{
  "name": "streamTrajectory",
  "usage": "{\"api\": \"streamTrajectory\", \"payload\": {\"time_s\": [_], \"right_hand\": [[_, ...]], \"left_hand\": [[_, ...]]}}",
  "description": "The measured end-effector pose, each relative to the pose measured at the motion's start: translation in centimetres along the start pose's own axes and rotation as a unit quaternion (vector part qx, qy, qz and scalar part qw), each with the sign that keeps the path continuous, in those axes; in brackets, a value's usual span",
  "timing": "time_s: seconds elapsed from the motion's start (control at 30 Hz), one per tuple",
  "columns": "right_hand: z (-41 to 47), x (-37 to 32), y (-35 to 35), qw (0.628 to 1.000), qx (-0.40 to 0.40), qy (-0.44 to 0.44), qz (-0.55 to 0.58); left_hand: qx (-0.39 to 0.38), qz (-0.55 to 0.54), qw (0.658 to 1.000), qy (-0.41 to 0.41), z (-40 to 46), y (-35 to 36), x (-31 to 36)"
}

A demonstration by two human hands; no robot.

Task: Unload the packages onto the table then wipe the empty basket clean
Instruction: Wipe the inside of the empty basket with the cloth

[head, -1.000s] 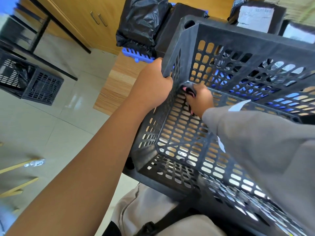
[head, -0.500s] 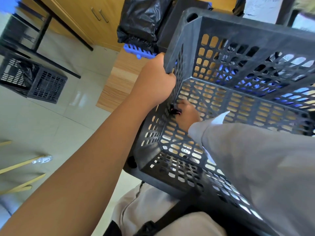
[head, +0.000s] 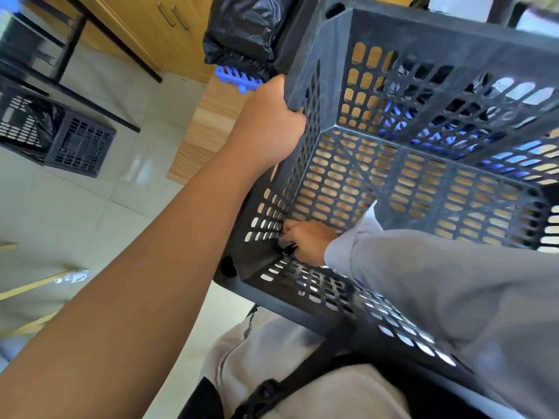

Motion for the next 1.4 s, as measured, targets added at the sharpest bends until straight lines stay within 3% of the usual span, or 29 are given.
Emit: {"api": "streamTrajectory", "payload": {"time_s": [0.33, 0.53, 0.77, 0.9, 0.93, 1.0, 1.07, 1.17, 1.27, 1.4], "right_hand": [[-1.3, 1.4, 1.0, 0.973, -0.093, 0.141, 0.156], [-2.9, 1.0, -0.7, 0.976, -0.149, 0.147, 0.053], [-10.8, 6.4, -8.7, 0.961, 0.008, 0.228, 0.158], [-16.7, 7.4, -11.4, 0.919, 0.075, 0.280, 0.267], [-18.2, 7.1, -12.0, 0.904, 0.108, 0.287, 0.297], [-21.4, 6.0, -12.7, 0.851, 0.189, 0.281, 0.401], [-24.2, 4.0, -13.0, 0.763, 0.251, 0.228, 0.551], [-27.3, 0.6, -13.9, 0.680, 0.307, 0.124, 0.655], [-30.4, -1.5, -13.7, 0.634, 0.373, 0.083, 0.672], [-34.6, -1.9, -11.5, 0.561, 0.480, 0.109, 0.665]], "left_hand": [[0.014, 0.015, 1.000, -0.018, -0.2, -0.3, -0.2], [0.030, 0.037, 0.999, -0.014, -0.3, -0.4, -0.1], [0.067, 0.106, 0.992, 0.032, -1.0, -1.2, 0.6], [0.204, 0.177, 0.932, 0.240, -4.9, -2.5, 5.8], [0.184, 0.142, 0.933, 0.276, -6.3, -1.8, 7.0], [0.045, 0.020, 0.964, 0.262, -8.4, 1.4, 8.1], [-0.120, -0.088, 0.974, 0.171, -10.6, 5.5, 7.8], [-0.273, -0.198, 0.941, 0.045, -13.7, 10.2, 7.0], [-0.357, -0.286, 0.889, -0.010, -15.7, 12.9, 7.1], [-0.387, -0.307, 0.870, 0.007, -17.4, 14.2, 8.3]]}}
Point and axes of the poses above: each hand's wrist, its own z-axis towards the middle knuckle, its own y-axis out of the palm, x = y × z, the point moved 9 cm from there along z, towards the middle knuckle, and after that the axes turned 3 degrees about y, right-handed, at the moved point
